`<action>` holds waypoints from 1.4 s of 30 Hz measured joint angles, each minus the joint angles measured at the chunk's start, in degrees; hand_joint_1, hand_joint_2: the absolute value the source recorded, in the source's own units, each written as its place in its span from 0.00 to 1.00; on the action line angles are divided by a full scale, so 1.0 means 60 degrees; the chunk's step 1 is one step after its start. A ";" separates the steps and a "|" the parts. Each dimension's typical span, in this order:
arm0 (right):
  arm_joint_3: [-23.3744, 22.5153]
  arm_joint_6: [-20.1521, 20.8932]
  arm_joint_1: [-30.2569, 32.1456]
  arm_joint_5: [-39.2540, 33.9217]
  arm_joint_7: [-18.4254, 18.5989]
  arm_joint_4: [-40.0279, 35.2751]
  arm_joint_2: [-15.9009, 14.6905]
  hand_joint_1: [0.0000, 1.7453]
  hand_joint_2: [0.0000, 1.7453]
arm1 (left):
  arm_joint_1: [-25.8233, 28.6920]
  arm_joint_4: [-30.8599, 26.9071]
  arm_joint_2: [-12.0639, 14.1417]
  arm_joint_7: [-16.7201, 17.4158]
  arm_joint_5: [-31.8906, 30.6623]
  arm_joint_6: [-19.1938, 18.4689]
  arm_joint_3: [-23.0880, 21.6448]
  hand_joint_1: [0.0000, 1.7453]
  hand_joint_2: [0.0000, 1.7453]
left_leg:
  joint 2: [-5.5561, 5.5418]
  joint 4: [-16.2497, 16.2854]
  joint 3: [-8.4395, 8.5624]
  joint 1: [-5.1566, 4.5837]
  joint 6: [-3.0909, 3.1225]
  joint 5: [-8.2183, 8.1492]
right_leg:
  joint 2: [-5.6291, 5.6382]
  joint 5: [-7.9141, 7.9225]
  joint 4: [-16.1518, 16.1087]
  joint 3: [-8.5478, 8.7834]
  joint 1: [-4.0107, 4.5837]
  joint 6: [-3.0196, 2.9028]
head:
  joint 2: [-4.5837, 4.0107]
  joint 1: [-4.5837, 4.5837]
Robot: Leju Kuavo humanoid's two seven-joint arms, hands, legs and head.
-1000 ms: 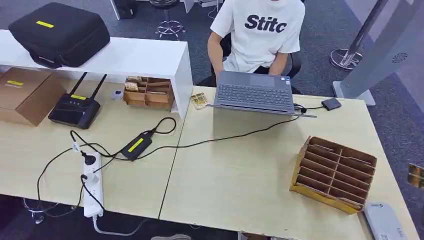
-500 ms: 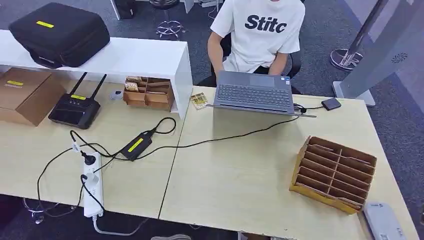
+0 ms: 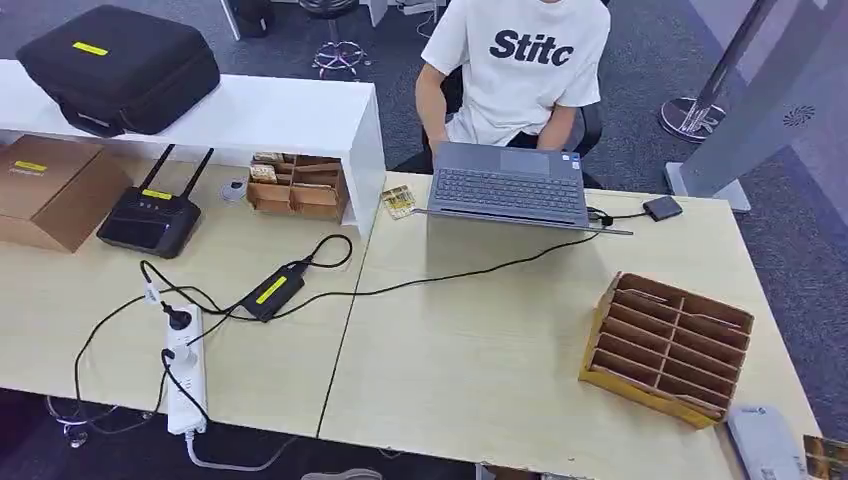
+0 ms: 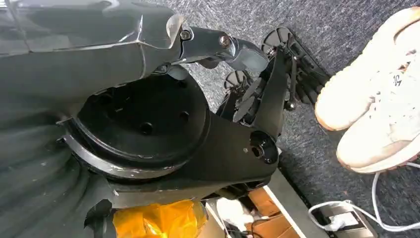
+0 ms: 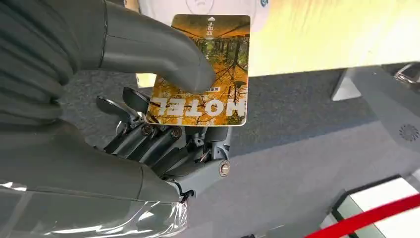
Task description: Pass the card to the sensor for recognition and then transmit it.
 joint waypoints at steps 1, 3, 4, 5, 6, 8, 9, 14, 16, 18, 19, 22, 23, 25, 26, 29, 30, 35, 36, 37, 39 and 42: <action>0.0135 -0.0066 -0.0006 0.0189 0.0047 0.0047 0.0022 1.00 1.00 | -0.0002 0.0000 0.0000 0.0011 -0.0004 -0.0004 0.0000 0.00 1.00 | 0.0001 0.0000 0.0001 0.0000 0.0000 0.0000 | 0.0001 0.0000 0.0000 0.0000 0.0000 0.0000 | 0.0000 -0.0004; 0.0379 -0.0186 -0.0030 0.0378 0.0084 0.0146 0.0058 1.00 1.00 | -0.0002 0.0000 0.0004 0.0011 -0.0004 0.0000 0.0000 0.00 1.00 | -0.0001 0.0000 0.0005 0.0000 -0.0001 0.0002 | -0.0001 0.0000 0.0001 0.0000 0.0000 0.0000 | 0.0000 -0.0004; 0.0485 -0.0248 -0.0051 0.0466 0.0106 0.0197 0.0073 1.00 1.00 | -0.0002 0.0000 0.0004 0.0015 -0.0004 -0.0004 0.0000 0.00 1.00 | -0.0001 0.0000 0.0006 0.0000 -0.0004 0.0004 | -0.0002 0.0000 0.0001 0.0000 0.0000 0.0000 | 0.0000 0.0000; 0.0623 -0.0310 -0.0069 0.0579 0.0157 0.0262 0.0084 1.00 1.00 | -0.0002 0.0000 0.0004 0.0015 -0.0004 -0.0004 0.0000 0.00 1.00 | -0.0001 0.0000 0.0005 0.0001 -0.0004 0.0004 | -0.0002 0.0000 0.0002 0.0000 0.0001 0.0000 | 0.0000 0.0000; 0.0762 -0.0357 -0.0080 0.0670 0.0182 0.0332 0.0098 1.00 1.00 | -0.0002 0.0000 0.0007 0.0026 -0.0004 -0.0004 0.0000 0.00 1.00 | -0.0001 0.0000 0.0006 0.0000 -0.0005 0.0004 | -0.0002 0.0000 0.0003 0.0000 0.0000 0.0000 | 0.0000 -0.0004; 0.1051 -0.0502 -0.0107 0.0829 0.0215 0.0491 0.0138 1.00 1.00 | -0.0004 0.0000 0.0015 0.0058 -0.0004 -0.0007 0.0000 0.00 1.00 | 0.0000 0.0000 0.0006 0.0000 -0.0005 0.0004 | -0.0001 0.0000 0.0003 0.0000 0.0000 0.0000 | 0.0000 -0.0004; 0.1195 -0.0550 -0.0111 0.0874 0.0248 0.0561 0.0153 1.00 1.00 | -0.0005 0.0000 0.0018 0.0065 -0.0004 -0.0007 0.0000 0.00 1.00 | -0.0001 0.0000 0.0007 0.0000 -0.0005 0.0004 | -0.0002 0.0000 0.0003 0.0000 0.0000 0.0000 | 0.0000 0.0000; 0.1789 -0.0652 -0.0131 0.0998 0.0277 0.0798 0.0219 1.00 1.00 | -0.0004 0.0000 0.0018 0.0069 0.0000 -0.0011 0.0000 0.00 1.00 | -0.0001 0.0000 0.0006 0.0000 -0.0005 0.0004 | -0.0003 0.0000 0.0002 -0.0001 0.0000 0.0000 | 0.0000 -0.0004; 0.1923 -0.0677 -0.0134 0.1008 0.0280 0.0859 0.0233 1.00 1.00 | -0.0004 0.0000 0.0018 0.0069 -0.0003 -0.0011 0.0000 0.00 1.00 | -0.0002 0.0000 0.0006 0.0000 -0.0004 0.0004 | -0.0003 0.0000 0.0002 -0.0001 0.0000 0.0000 | 0.0000 -0.0004; 0.2007 -0.0696 -0.0136 0.0994 0.0280 0.0907 0.0237 1.00 1.00 | -0.0004 0.0000 0.0022 0.0073 0.0000 -0.0011 0.0000 0.00 1.00 | -0.0001 0.0000 0.0006 0.0000 -0.0004 0.0003 | -0.0003 0.0000 0.0001 -0.0001 0.0000 0.0000 | 0.0000 0.0000; 0.2043 -0.0696 -0.0135 0.0990 0.0284 0.0922 0.0237 1.00 1.00 | -0.0004 0.0000 0.0022 0.0073 -0.0003 -0.0011 0.0000 0.00 1.00 | -0.0001 0.0000 0.0006 0.0000 -0.0004 0.0003 | -0.0002 0.0000 0.0001 -0.0001 0.0000 0.0000 | 0.0000 -0.0004; 0.2181 -0.0779 -0.0119 0.0965 0.0357 0.0951 0.0237 1.00 1.00 | -0.0003 0.0000 0.0022 0.0073 0.0000 -0.0011 0.0000 0.00 1.00 | -0.0001 0.0000 0.0006 0.0000 -0.0004 0.0003 | -0.0003 0.0000 0.0001 -0.0002 0.0000 0.0000 | 0.0000 0.0000; 0.2215 -0.0798 -0.0114 0.0965 0.0368 0.0954 0.0237 1.00 1.00 | -0.0004 0.0000 0.0022 0.0069 0.0000 -0.0011 0.0000 0.00 1.00 | -0.0001 0.0000 0.0007 0.0000 -0.0004 0.0004 | -0.0003 0.0000 0.0001 -0.0002 0.0000 0.0000 | 0.0000 -0.0004; 0.2258 -0.0842 -0.0097 0.0965 0.0419 0.0954 0.0237 1.00 1.00 | -0.0003 0.0000 0.0022 0.0069 0.0000 -0.0011 0.0000 0.00 1.00 | -0.0001 0.0000 0.0007 0.0000 -0.0004 0.0004 | -0.0003 0.0000 0.0001 -0.0002 0.0000 0.0000 | 0.0000 -0.0004; 0.2276 -0.0885 -0.0094 0.0965 0.0463 0.0954 0.0237 1.00 1.00 | -0.0003 0.0000 0.0022 0.0069 0.0000 -0.0007 0.0000 0.00 1.00 | -0.0001 0.0000 0.0007 0.0000 -0.0004 0.0004 | -0.0003 0.0000 0.0001 -0.0002 0.0000 0.0000 | 0.0000 0.0000; 0.2295 -0.0940 -0.0091 0.0965 0.0477 0.0954 0.0237 1.00 1.00 | -0.0003 0.0000 0.0022 0.0069 0.0000 -0.0007 0.0000 0.00 1.00 | -0.0001 0.0000 0.0007 0.0000 -0.0004 0.0004 | -0.0003 0.0000 0.0002 -0.0001 0.0000 0.0000 | 0.0000 -0.0004; 0.2306 -0.0954 -0.0091 0.0965 0.0481 0.0954 0.0237 1.00 1.00 | -0.0003 0.0000 0.0022 0.0069 0.0000 -0.0007 0.0000 0.00 1.00 | -0.0001 0.0000 0.0007 0.0000 -0.0004 0.0004 | -0.0003 0.0000 0.0001 -0.0002 0.0000 0.0000 | 0.0000 -0.0004; 0.2327 -0.1144 -0.0095 0.0739 0.0506 0.0954 0.0233 1.00 1.00 | -0.0003 0.0000 0.0022 0.0069 0.0000 0.0000 0.0000 0.00 1.00 | -0.0001 0.0000 0.0007 0.0000 -0.0004 0.0004 | -0.0003 0.0000 0.0001 -0.0002 0.0000 0.0000 | 0.0000 -0.0004; 0.2327 -0.1191 -0.0095 0.0651 0.0506 0.0943 0.0233 1.00 1.00 | -0.0003 0.0000 0.0022 0.0069 0.0000 0.0004 0.0000 0.00 1.00 | -0.0001 0.0000 0.0007 0.0000 -0.0004 0.0003 | -0.0002 0.0000 0.0001 -0.0002 0.0000 0.0000 | 0.0000 0.0000; 0.2327 -0.1257 -0.0097 0.0582 0.0506 0.0936 0.0233 1.00 1.00 | -0.0003 0.0000 0.0022 0.0069 0.0000 0.0007 0.0000 0.00 1.00 | -0.0001 0.0000 0.0007 -0.0001 -0.0004 0.0003 | -0.0003 0.0000 0.0001 -0.0002 -0.0001 0.0000 | 0.0000 -0.0004; 0.2327 -0.1421 -0.0102 0.0418 0.0554 0.0859 0.0233 1.00 1.00 | -0.0003 0.0000 0.0022 0.0069 0.0000 0.0015 0.0000 0.00 1.00 | -0.0001 0.0000 0.0007 -0.0001 -0.0004 0.0003 | -0.0003 0.0000 0.0000 -0.0003 -0.0001 0.0000 | 0.0000 -0.0004; 0.2269 -0.1726 -0.0126 0.0153 0.0674 0.0707 0.0215 1.00 1.00 | -0.0004 0.0000 0.0022 0.0069 0.0000 0.0044 0.0000 0.00 1.00 | -0.0001 0.0000 0.0007 -0.0001 -0.0004 0.0003 | -0.0002 0.0000 0.0000 -0.0003 -0.0001 0.0000 | 0.0000 -0.0003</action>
